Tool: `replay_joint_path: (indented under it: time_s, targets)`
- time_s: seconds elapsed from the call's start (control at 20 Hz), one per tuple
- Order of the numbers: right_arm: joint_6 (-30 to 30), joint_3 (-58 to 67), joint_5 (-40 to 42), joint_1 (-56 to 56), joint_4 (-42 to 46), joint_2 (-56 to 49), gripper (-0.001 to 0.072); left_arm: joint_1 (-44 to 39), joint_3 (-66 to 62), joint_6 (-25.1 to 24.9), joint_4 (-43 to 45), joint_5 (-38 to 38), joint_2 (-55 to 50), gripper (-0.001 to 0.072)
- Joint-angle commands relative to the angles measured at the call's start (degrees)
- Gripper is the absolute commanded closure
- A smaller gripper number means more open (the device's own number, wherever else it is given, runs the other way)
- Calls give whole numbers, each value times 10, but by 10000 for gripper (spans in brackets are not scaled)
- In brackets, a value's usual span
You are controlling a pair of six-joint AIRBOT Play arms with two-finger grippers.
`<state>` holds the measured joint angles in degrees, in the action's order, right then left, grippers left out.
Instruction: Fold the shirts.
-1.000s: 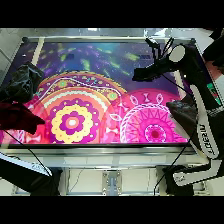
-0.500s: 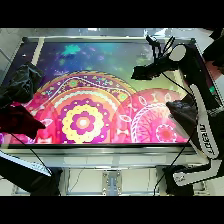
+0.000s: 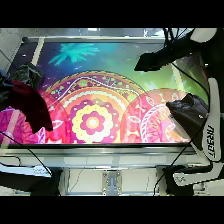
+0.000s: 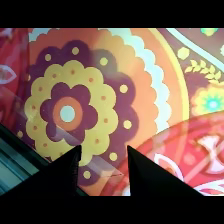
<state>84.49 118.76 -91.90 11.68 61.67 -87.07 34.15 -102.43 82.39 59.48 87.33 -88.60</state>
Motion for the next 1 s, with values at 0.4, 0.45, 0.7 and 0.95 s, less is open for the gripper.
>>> replay_joint_path:
  time_s: [0.4,0.45,0.7,0.95]
  targets:
    - [-2,9,-43,0,87,169,372,-448,0,-23,-105,-43,43,695]
    - [-2,9,-42,0,92,173,372,-489,0,-32,-87,-53,24,695]
    - [-24,-8,-36,0,95,172,372,-622,0,-32,43,-68,-81,522]
    - [-70,-49,-23,0,176,160,372,-556,-24,-31,52,-100,-74,37]
